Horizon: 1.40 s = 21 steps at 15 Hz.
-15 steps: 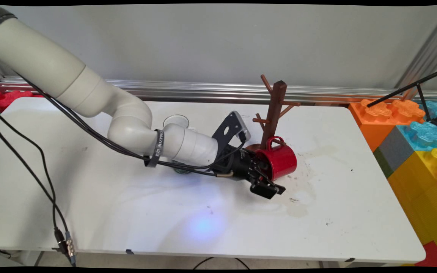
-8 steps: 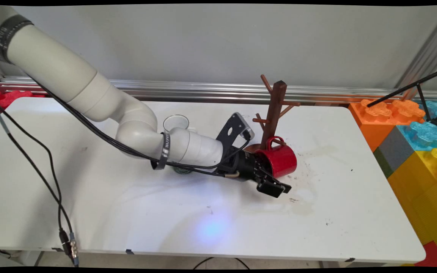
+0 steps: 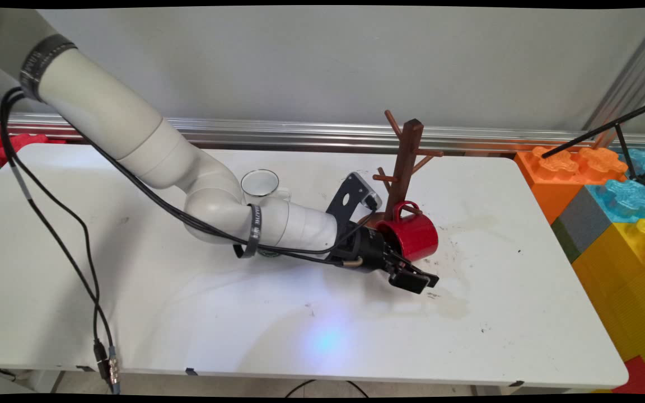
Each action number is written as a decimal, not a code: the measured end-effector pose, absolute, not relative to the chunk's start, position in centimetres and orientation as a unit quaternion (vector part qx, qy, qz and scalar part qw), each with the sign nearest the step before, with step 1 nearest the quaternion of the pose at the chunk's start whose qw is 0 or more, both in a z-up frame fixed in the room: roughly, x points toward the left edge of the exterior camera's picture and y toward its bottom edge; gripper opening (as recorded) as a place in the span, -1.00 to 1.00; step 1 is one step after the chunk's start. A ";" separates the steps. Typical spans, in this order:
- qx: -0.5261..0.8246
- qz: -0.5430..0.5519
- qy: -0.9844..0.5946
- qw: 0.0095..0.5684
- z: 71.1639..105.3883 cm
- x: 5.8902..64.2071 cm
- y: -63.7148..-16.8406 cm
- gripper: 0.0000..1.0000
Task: Pick up the red mug from the rack, then place the picked object on the table
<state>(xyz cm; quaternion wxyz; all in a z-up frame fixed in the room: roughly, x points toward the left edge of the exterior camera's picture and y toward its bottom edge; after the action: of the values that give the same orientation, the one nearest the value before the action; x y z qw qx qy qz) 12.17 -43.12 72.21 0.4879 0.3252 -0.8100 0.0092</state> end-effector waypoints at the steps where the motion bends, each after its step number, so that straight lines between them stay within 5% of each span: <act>1: 0.328 0.008 -0.808 0.490 72.0 11.9 -43.2 1.00; 12: 0.344 0.006 -0.795 0.499 70.9 10.3 -43.5 1.00; 13: 0.346 0.007 -0.794 0.499 70.8 10.3 -43.5 -1.00; 21: 0.354 0.018 -0.790 0.501 70.9 10.1 -43.5 -1.00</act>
<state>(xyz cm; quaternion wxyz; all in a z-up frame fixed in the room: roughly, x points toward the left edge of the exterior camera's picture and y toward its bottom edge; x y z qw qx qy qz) 10.11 -43.52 70.86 0.5006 0.3540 -0.7898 0.0179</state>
